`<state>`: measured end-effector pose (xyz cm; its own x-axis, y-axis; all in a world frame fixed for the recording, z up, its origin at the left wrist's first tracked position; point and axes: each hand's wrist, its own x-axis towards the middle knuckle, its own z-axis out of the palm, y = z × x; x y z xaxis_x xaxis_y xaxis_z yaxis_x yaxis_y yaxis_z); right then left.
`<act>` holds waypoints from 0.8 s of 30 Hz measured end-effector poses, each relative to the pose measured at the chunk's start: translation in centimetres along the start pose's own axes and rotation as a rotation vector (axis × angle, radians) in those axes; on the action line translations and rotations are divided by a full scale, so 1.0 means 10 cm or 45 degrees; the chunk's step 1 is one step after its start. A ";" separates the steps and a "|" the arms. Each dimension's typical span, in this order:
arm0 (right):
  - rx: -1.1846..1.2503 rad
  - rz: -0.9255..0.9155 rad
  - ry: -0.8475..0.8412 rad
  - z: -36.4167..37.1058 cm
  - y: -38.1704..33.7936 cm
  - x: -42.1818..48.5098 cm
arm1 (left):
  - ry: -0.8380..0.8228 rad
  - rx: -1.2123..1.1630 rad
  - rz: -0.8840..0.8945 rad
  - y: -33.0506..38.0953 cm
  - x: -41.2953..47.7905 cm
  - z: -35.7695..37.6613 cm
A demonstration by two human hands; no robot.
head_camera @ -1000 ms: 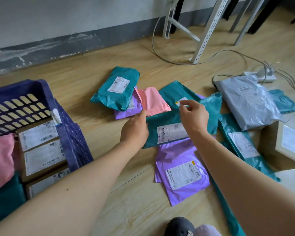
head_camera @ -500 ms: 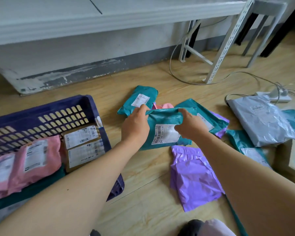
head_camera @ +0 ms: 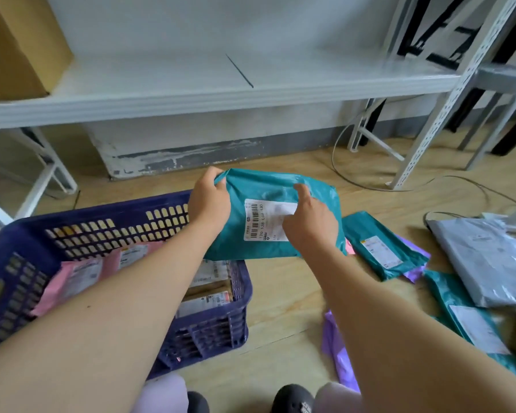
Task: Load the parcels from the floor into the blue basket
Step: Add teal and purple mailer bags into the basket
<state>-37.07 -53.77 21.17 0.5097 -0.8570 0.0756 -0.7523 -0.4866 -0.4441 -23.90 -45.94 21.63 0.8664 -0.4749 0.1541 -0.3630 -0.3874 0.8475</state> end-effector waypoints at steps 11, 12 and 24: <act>0.030 -0.187 -0.026 0.37 -0.65 -0.01 | 0.266 -0.148 -0.308 -0.65 0.27 -0.82; 0.018 -0.205 -0.044 0.41 -0.70 -0.01 | 0.288 -0.145 -0.321 -0.73 0.29 -0.89; -0.068 -0.397 -0.307 1.02 -1.42 -0.13 | 0.444 -0.102 -0.581 -1.67 0.38 -1.57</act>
<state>-22.77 -44.02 18.25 0.7958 -0.6054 -0.0154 -0.5633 -0.7307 -0.3856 -9.18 -28.93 16.06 0.9958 0.0199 -0.0893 0.0893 -0.4246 0.9010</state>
